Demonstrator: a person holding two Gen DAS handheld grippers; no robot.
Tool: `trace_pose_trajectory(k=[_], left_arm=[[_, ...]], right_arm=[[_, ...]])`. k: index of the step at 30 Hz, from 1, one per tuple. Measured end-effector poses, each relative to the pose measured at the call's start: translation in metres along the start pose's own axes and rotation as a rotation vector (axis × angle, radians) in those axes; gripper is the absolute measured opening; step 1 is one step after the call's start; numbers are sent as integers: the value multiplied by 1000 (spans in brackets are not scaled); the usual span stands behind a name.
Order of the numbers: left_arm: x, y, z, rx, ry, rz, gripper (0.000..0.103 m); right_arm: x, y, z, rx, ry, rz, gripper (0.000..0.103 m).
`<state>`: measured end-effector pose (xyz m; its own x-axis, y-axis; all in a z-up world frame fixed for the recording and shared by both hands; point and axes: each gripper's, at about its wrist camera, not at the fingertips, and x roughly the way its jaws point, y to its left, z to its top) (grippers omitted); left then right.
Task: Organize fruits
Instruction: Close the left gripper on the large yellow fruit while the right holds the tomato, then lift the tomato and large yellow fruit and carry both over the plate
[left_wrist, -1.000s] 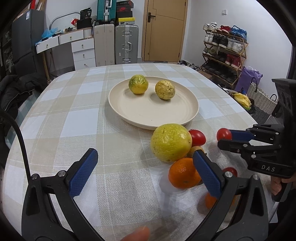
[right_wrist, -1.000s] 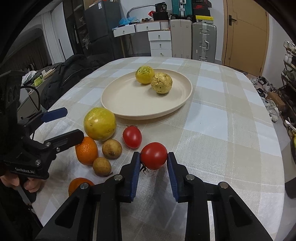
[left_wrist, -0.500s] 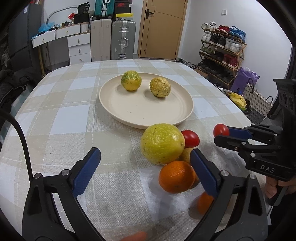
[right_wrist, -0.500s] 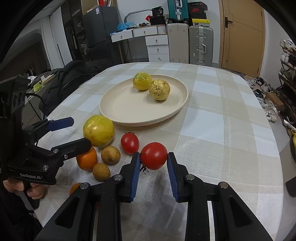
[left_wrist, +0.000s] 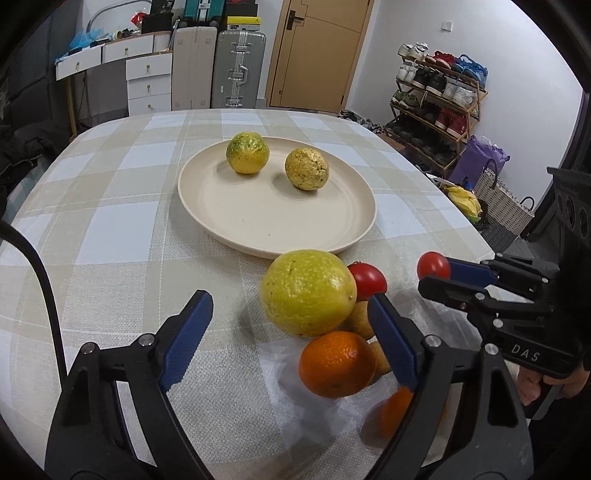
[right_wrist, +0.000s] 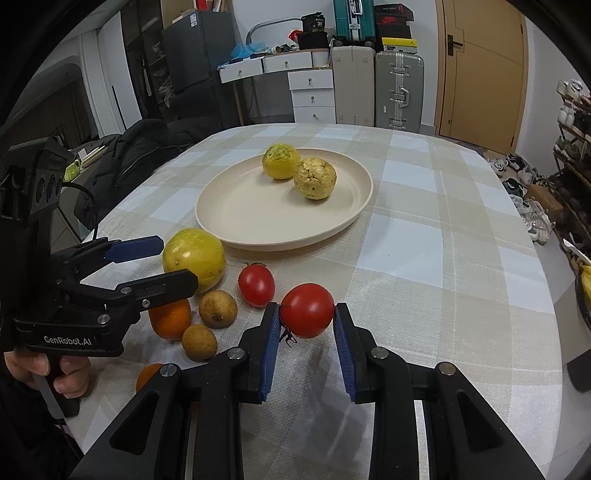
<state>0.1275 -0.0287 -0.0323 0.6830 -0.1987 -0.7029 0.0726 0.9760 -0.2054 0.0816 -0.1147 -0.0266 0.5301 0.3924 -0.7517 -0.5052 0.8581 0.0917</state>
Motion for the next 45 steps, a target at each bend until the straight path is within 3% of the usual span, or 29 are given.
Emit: trace_pose_trajectory(k=[4, 8, 25, 37, 45], left_arm=[[7, 2, 4, -20, 14, -22, 80], [16, 1, 5, -38, 52, -69, 53], [-2, 3, 3, -30, -22, -47, 52], [-27, 7, 9, -6, -117, -11, 52], [-36, 6, 10, 16, -147, 21, 52]], right_arm=[[2, 1, 0, -3, 3, 0, 30], [3, 3, -1, -6, 8, -1, 30], [-1, 3, 0, 1, -12, 5, 30], [-16, 1, 5, 28, -122, 23, 30], [-17, -1, 5, 45, -137, 40, 30]])
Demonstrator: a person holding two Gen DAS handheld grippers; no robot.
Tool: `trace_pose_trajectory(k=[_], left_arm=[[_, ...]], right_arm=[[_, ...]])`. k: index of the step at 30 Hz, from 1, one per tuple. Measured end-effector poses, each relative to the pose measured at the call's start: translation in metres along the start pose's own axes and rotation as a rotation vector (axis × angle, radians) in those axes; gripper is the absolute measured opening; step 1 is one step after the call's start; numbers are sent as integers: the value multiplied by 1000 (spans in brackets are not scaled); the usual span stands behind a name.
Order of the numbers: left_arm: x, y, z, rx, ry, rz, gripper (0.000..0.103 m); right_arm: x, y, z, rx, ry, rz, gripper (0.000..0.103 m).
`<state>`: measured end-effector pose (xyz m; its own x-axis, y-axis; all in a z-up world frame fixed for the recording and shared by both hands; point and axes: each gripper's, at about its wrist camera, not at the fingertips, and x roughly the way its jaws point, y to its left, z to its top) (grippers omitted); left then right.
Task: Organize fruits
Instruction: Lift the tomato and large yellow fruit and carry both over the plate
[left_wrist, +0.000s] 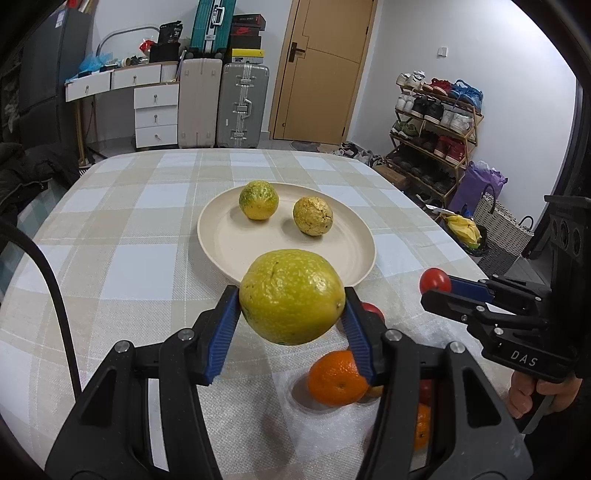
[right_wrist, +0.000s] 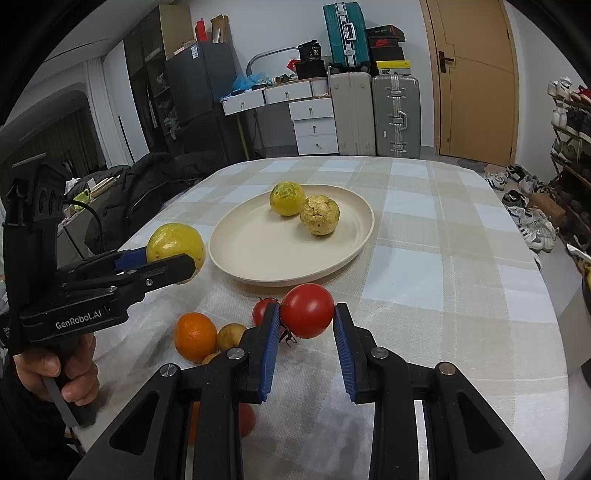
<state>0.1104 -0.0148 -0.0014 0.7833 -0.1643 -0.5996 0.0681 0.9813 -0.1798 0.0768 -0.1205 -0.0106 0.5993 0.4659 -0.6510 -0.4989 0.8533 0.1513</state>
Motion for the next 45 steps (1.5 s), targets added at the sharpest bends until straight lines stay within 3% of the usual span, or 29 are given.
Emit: trace_pose_trajectory(k=[14, 30, 45], left_arm=[[-5, 1, 4, -3, -27, 17, 52], [-4, 7, 19, -10, -40, 22, 52], [26, 15, 31, -17, -13, 45, 52]], right_arm=[[-3, 5, 6, 16, -32, 32, 30], [8, 8, 35, 50, -60, 46, 30], [40, 4, 46, 72, -24, 48, 30]])
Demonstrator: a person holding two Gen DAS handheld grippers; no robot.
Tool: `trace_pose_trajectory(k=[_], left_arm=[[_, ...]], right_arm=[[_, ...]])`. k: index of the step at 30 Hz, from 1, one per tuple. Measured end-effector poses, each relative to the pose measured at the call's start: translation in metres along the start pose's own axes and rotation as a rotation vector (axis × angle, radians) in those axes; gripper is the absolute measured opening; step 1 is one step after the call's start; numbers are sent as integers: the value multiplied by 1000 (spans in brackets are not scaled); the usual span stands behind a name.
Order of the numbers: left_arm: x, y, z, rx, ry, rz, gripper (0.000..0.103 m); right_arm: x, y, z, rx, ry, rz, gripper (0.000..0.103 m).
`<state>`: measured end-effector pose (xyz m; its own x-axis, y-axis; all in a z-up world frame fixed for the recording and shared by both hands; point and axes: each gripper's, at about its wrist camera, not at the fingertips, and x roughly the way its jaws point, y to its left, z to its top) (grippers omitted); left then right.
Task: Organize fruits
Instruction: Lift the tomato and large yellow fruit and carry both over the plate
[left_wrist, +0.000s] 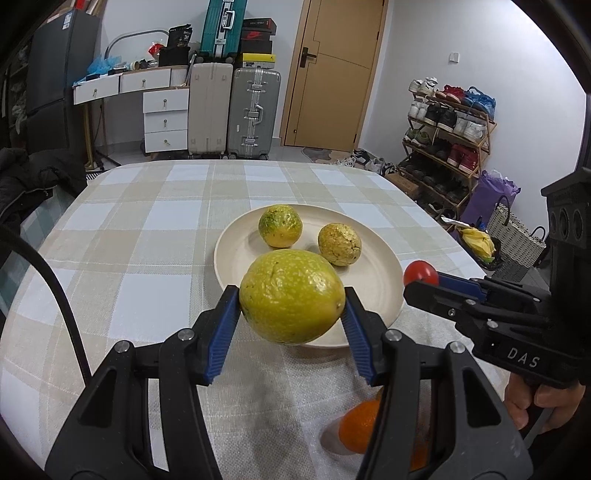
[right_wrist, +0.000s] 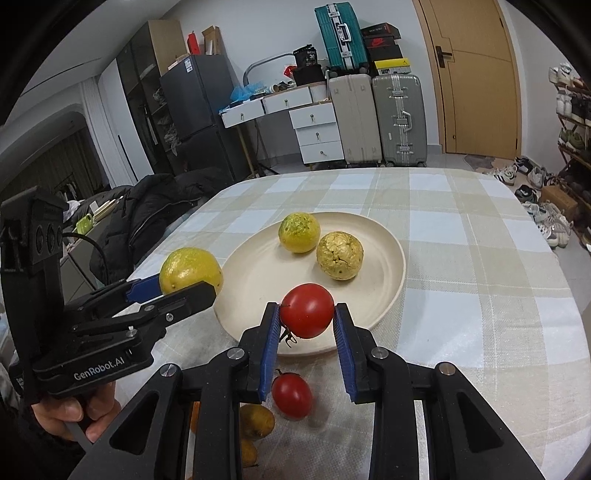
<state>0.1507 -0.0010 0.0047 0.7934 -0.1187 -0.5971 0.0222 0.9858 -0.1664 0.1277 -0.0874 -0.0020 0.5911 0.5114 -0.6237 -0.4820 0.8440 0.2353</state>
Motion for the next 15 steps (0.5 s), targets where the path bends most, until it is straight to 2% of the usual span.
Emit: trace_pose_trajectory(k=[15], left_arm=[[32, -14, -2, 46, 31, 45, 52]], right_arm=[[21, -23, 6, 82, 30, 4, 30]])
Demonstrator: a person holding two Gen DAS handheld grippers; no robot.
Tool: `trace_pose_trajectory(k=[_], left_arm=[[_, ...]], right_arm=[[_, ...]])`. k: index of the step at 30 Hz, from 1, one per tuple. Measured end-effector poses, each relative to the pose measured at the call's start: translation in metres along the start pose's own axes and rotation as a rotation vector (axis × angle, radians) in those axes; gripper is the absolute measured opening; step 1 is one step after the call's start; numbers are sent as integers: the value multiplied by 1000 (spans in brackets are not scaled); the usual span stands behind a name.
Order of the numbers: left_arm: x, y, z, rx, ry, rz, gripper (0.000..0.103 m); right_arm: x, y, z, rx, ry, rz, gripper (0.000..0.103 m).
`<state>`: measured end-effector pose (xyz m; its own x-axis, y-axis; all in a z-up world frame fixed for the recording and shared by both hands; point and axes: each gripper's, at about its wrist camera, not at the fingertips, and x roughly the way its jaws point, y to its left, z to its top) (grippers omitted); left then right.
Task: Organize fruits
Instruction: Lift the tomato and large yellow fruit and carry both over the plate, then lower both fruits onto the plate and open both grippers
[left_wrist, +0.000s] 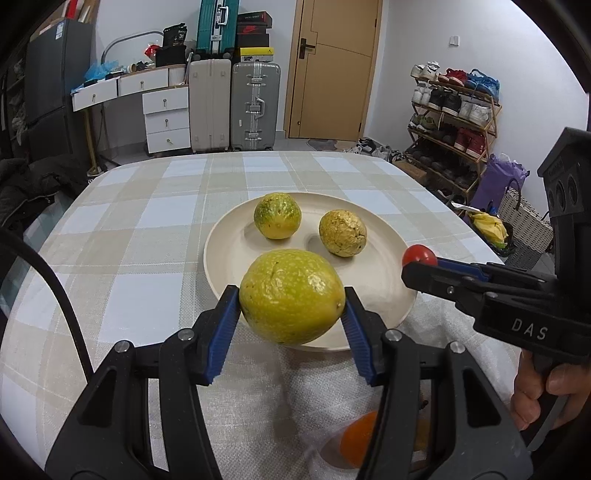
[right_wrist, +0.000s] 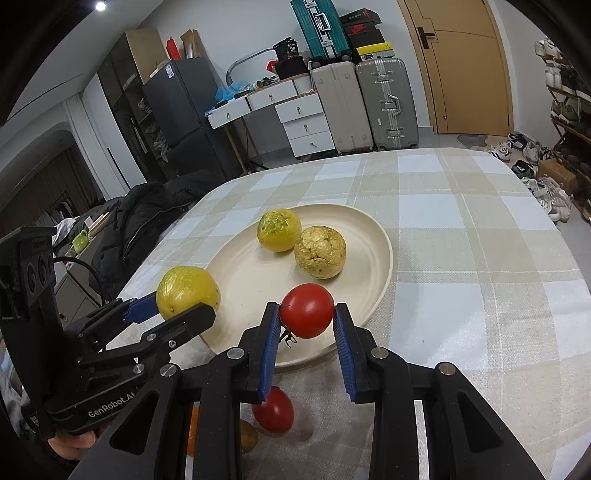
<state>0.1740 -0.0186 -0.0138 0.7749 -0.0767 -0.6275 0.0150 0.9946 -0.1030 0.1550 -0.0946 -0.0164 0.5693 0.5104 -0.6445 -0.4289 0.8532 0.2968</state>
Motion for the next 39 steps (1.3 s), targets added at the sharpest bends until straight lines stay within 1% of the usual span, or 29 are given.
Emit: trace_pose_trajectory(k=[7, 15, 22, 26, 28, 30, 31, 32, 33, 34, 35, 36, 37, 38, 39], left_arm=[[9, -2, 0, 10, 12, 13, 52], [14, -2, 1, 7, 33, 10, 52], [18, -1, 2, 3, 39, 16, 53], [18, -1, 2, 10, 28, 19, 53], [13, 0, 0, 13, 15, 21, 55], [8, 0, 0, 13, 5, 19, 66], [4, 0, -1, 13, -6, 16, 69], [0, 1, -1, 15, -19, 17, 74], [-4, 1, -2, 19, -31, 24, 80], [-9, 1, -3, 23, -41, 29, 82], [-14, 2, -4, 25, -50, 31, 83], [-18, 3, -4, 27, -54, 31, 84], [-22, 4, -5, 28, -54, 32, 86], [-26, 4, -6, 31, -54, 30, 90], [-30, 4, -7, 34, -57, 28, 97]], right_arm=[[10, -1, 2, -4, 18, -4, 30], [20, -4, 3, 10, 34, -8, 30], [22, -2, 4, 8, 36, -10, 31], [15, 1, 1, -12, 16, -31, 43], [10, 0, 0, -17, 2, -40, 47], [5, -1, -1, -18, -7, -49, 51], [1, -1, -3, -23, -12, -55, 52], [-2, -1, -4, -30, -15, -61, 59], [-5, -1, -5, -38, -19, -66, 71], [-9, -1, -6, -44, -26, -68, 77], [-14, -1, -8, -47, -41, -65, 87], [-19, -1, -8, -47, -51, -62, 94], [-23, -1, -10, -46, -57, -62, 97], [-26, -1, -10, -46, -57, -64, 100], [-30, 0, -11, -45, -59, -66, 101]])
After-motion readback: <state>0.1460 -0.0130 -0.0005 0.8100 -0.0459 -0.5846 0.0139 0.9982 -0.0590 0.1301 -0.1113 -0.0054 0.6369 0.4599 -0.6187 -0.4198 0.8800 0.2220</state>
